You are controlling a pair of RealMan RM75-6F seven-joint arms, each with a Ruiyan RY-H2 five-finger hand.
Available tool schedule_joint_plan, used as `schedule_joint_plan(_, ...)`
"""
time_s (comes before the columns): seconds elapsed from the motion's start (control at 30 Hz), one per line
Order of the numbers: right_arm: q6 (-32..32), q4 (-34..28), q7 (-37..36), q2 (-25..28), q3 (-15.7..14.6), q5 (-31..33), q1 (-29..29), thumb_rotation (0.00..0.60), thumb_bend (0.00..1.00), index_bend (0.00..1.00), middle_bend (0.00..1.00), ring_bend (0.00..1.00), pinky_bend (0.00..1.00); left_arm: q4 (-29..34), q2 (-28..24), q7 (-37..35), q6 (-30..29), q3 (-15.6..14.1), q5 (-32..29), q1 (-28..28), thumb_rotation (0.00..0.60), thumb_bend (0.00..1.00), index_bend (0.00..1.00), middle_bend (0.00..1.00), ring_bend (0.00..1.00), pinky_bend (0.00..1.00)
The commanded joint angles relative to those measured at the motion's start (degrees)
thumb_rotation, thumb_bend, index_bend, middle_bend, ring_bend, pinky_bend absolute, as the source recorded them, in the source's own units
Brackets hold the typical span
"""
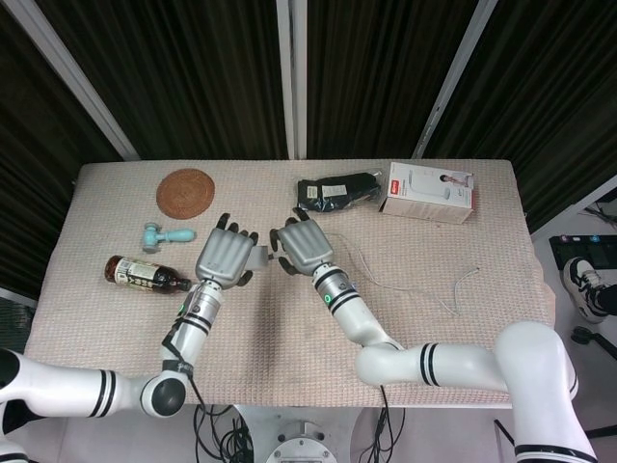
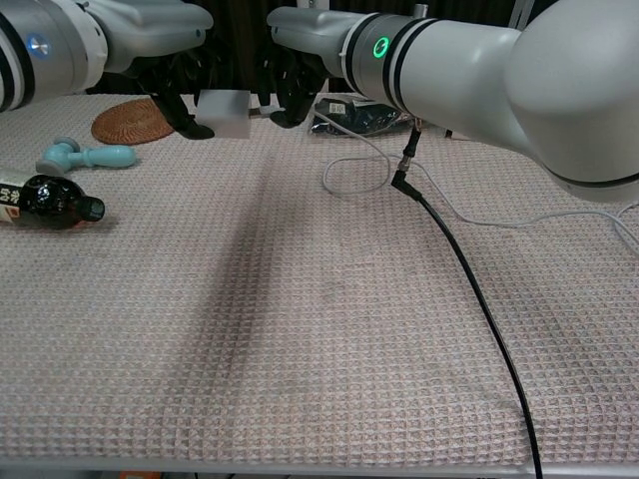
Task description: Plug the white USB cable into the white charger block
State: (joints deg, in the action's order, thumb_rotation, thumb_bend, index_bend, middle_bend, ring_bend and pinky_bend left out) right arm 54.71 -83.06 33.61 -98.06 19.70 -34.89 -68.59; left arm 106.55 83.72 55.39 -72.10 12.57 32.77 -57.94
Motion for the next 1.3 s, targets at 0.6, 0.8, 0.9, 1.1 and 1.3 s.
schedule_joint_plan(0.6, 1.7, 2.0, -3.7, -2.9, 2.0, 0.7, 1.0, 0.6, 0.33, 0.62, 0.54, 0.28, 0.08, -0.8, 1.1, -0.4, -2.0, 1.5, -2.9, -1.4, 0.564, 0.3, 0.46, 0.48, 0.28, 0.13)
schedule_joint_plan(0.8, 1.5, 2.6, -5.3, -3.7, 3.0, 1.3, 1.4, 0.6, 0.33, 0.62, 0.54, 0.28, 0.07, -1.2, 1.7, -0.2, -2.4, 1.6, -3.5, -1.7, 0.565, 0.3, 0.46, 0.48, 0.28, 0.13)
schedule_joint_plan(0.9, 1.6, 2.9, -5.2, -4.1, 3.4, 1.6, 1.2, 0.6, 0.33, 0.62, 0.54, 0.28, 0.07, -1.4, 2.2, 0.2, -2.4, 1.7, -3.8, -2.1, 0.568, 0.3, 0.46, 0.48, 0.28, 0.14)
schedule_joint_plan(1.1, 1.5, 3.3, -5.1, -4.7, 3.8, 2.4, 1.1, 0.6, 0.33, 0.62, 0.54, 0.28, 0.07, -2.0, 2.7, 0.2, -2.5, 2.0, -4.3, -2.5, 0.568, 0.3, 0.46, 0.48, 0.28, 0.14)
schedule_joint_plan(1.3, 1.5, 3.7, -5.6, -5.3, 4.2, 2.5, 1.1, 0.6, 0.33, 0.62, 0.54, 0.28, 0.08, -2.4, 3.0, 0.1, -2.2, 1.9, -4.5, -2.7, 0.572, 0.3, 0.46, 0.48, 0.28, 0.14)
